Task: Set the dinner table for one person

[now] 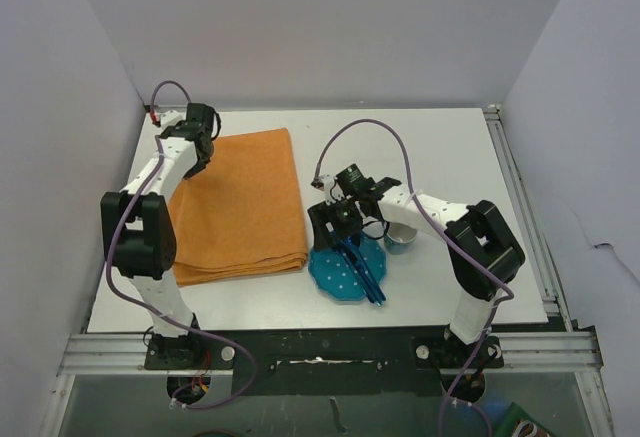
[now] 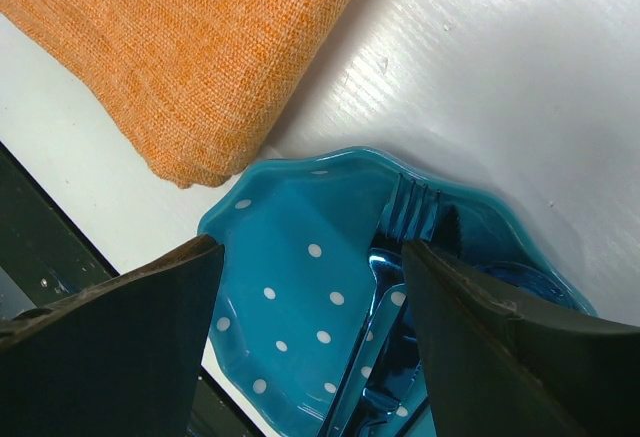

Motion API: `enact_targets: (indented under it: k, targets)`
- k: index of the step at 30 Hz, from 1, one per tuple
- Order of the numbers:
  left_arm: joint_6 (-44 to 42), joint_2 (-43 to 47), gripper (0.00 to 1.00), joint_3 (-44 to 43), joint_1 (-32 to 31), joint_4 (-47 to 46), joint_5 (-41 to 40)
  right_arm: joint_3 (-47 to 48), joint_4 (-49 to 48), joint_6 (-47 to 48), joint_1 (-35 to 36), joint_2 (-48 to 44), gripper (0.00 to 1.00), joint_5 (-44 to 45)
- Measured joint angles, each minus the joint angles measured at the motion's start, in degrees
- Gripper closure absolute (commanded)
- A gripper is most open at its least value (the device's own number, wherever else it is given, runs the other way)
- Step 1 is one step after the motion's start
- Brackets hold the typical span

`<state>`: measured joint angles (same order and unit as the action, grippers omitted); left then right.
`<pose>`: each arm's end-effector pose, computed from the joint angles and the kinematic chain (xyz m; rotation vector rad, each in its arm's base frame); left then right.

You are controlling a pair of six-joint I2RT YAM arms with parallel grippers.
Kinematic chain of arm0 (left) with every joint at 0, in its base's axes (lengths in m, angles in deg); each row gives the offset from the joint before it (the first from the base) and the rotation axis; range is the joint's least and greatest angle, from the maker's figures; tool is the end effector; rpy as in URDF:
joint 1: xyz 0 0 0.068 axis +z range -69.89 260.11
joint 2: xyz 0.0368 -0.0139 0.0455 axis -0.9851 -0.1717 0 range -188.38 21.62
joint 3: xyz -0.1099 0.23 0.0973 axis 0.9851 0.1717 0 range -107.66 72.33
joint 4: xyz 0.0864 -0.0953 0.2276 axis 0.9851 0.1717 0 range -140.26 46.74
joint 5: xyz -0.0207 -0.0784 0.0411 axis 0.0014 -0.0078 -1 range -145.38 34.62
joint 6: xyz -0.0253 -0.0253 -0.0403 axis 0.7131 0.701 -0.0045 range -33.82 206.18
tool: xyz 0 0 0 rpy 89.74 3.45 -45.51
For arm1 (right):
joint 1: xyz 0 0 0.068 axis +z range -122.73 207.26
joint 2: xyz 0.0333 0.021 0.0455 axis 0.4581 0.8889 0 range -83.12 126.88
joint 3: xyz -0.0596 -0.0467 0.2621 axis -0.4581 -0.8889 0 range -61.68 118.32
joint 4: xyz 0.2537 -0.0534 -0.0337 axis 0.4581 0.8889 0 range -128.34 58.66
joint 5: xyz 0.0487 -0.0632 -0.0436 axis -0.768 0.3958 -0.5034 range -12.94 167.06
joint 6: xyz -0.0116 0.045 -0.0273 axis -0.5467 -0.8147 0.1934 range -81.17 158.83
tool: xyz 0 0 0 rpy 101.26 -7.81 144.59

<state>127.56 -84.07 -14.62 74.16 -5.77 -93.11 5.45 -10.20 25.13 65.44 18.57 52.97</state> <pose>0.3889 -0.0186 0.2546 -0.9205 2.2372 0.5244 0.2726 0.2328 0.1878 -0.7297 2.6851 0.8285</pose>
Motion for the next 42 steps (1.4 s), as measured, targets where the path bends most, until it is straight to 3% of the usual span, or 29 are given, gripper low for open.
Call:
enact_targets:
  k: [1,2,6,11,15,20,29,36,39,42]
  targets:
    - [-0.07,-0.31,0.6,-0.04,0.22,-0.07,0.02,0.0,0.0,0.02,0.0,0.0,0.27,-0.02]
    - [-0.39,-0.59,0.56,-0.04,0.5,-0.02,0.15,0.0,-0.02,0.13,0.0,0.0,0.27,-0.07]
    - [-0.94,-1.16,0.53,-0.04,2.32,-0.9,1.79,0.0,0.02,0.2,0.0,0.0,0.26,-0.2]
    - [-2.25,-1.86,0.51,-1.14,5.35,-2.86,4.85,0.0,0.33,0.68,0.0,0.0,0.26,-0.35]
    - [-2.93,-5.97,0.51,-6.93,8.41,-3.93,6.95,0.02,1.11,1.33,-0.26,0.0,0.26,-0.35]
    - [-2.91,-13.29,0.51,-15.93,12.2,-5.38,8.83,0.02,1.84,1.57,-0.33,0.24,0.26,-0.63]
    - [-5.11,-33.14,0.51,-39.67,14.58,-3.56,13.55,1.16,2.64,2.14,-0.39,3.26,0.27,-2.12]
    - [-8.04,-36.63,0.52,-41.07,15.15,-1.77,16.31,3.02,3.04,1.86,-0.72,5.14,0.27,-4.31]
    - [-8.83,-36.61,0.58,-40.85,16.24,-1.9,17.25,3.41,3.17,1.68,-0.9,5.53,0.28,-4.87]
    - [-9.31,-36.3,0.95,-38.69,17.51,-2.62,17.42,3.8,3.21,1.44,-1.07,5.92,0.28,-5.51]
